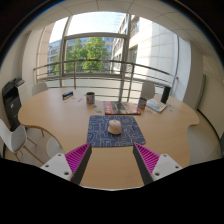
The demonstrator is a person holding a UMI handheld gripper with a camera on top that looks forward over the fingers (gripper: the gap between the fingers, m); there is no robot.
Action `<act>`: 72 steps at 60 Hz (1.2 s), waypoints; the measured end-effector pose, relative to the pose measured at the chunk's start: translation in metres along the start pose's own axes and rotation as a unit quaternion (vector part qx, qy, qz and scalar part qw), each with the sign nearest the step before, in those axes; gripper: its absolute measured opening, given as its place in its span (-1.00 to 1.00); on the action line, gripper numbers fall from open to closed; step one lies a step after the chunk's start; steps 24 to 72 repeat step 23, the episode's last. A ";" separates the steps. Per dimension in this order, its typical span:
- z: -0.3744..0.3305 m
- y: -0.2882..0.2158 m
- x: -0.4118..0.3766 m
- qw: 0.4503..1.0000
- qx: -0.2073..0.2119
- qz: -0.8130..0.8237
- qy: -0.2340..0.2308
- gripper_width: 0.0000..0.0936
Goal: Arrange mouse
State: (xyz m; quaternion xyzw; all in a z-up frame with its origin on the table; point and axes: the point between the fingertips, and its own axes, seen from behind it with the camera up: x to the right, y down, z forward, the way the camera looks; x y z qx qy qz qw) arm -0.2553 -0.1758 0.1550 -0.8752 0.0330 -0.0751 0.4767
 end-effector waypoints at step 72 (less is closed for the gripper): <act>-0.037 0.017 -0.001 1.000 -0.003 -0.012 0.004 0.81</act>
